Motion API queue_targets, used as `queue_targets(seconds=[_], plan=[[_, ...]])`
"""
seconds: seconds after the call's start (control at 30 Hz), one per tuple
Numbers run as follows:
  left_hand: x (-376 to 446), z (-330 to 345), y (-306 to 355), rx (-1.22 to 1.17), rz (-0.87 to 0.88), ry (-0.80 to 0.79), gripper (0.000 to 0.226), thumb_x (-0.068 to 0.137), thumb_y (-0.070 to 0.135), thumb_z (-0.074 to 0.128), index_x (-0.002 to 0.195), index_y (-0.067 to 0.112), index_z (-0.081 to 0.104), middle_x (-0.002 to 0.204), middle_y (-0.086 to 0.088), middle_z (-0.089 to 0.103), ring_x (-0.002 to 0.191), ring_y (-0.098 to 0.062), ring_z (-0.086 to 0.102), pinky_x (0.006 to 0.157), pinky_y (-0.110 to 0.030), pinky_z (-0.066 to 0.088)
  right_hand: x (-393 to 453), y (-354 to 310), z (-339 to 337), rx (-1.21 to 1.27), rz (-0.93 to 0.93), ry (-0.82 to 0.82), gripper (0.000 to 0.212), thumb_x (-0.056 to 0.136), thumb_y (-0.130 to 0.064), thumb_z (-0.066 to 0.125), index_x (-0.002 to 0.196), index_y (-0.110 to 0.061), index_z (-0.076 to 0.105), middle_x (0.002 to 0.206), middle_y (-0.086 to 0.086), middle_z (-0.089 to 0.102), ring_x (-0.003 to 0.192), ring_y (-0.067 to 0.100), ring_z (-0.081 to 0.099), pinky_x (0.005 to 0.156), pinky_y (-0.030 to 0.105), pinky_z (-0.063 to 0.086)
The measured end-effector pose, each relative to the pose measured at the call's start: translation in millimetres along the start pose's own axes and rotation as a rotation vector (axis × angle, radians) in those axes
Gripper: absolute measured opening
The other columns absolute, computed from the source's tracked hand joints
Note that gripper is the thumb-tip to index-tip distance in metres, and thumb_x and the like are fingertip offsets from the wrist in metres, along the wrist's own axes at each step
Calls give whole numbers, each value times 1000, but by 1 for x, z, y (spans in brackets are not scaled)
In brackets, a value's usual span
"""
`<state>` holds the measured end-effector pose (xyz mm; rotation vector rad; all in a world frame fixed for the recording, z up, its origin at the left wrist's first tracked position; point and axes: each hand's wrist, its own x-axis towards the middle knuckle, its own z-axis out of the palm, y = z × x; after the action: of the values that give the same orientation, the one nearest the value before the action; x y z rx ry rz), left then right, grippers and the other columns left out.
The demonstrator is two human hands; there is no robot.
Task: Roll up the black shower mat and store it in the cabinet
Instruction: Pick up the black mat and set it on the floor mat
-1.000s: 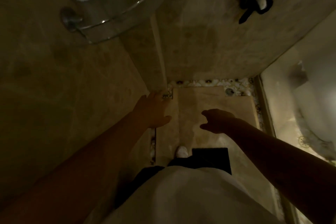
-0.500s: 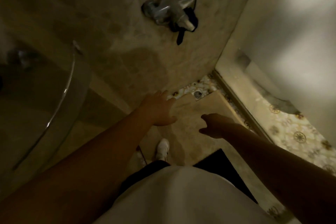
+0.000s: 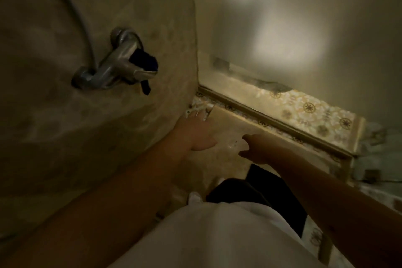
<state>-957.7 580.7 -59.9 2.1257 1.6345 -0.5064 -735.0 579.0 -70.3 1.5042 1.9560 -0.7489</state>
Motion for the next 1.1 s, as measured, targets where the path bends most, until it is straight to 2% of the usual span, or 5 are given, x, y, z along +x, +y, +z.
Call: queue_targets(seconds=[0.27,0.47,0.77,1.0,1.1], plan=[[99,-54,31,182,221,-22,91,71,76,35,147,28,26,158,-12,17,142,-34,22,108,-54,31,23,80,-7,280,151,71,75,83,-56,58,143,-18,35,143,8,47,124,27,49,96,39,45],[157,-97,83,290,361,-106,88,79,71,39,151,27,14,161,-9,6,146,-31,8,114,-52,21,26,131,-9,469,283,103,76,84,-57,55,145,-20,31,149,6,38,130,27,42,100,39,38],[222,-131,181,509,765,-42,78,82,68,44,146,25,31,158,-11,20,142,-32,21,107,-51,32,0,186,9,731,496,100,79,89,-55,49,151,-19,16,158,5,21,140,25,27,111,38,29],[268,-131,265,749,1162,-64,78,83,69,42,145,23,32,153,-12,30,137,-32,29,102,-50,38,-23,185,40,897,781,134,61,88,-52,50,138,-20,34,130,8,47,108,28,53,80,40,51],[277,-127,298,870,1351,-101,78,82,68,41,145,22,31,151,-14,32,136,-34,30,100,-49,39,-28,168,48,1030,926,138,57,88,-52,50,132,-17,42,120,9,50,98,27,55,79,44,53]])
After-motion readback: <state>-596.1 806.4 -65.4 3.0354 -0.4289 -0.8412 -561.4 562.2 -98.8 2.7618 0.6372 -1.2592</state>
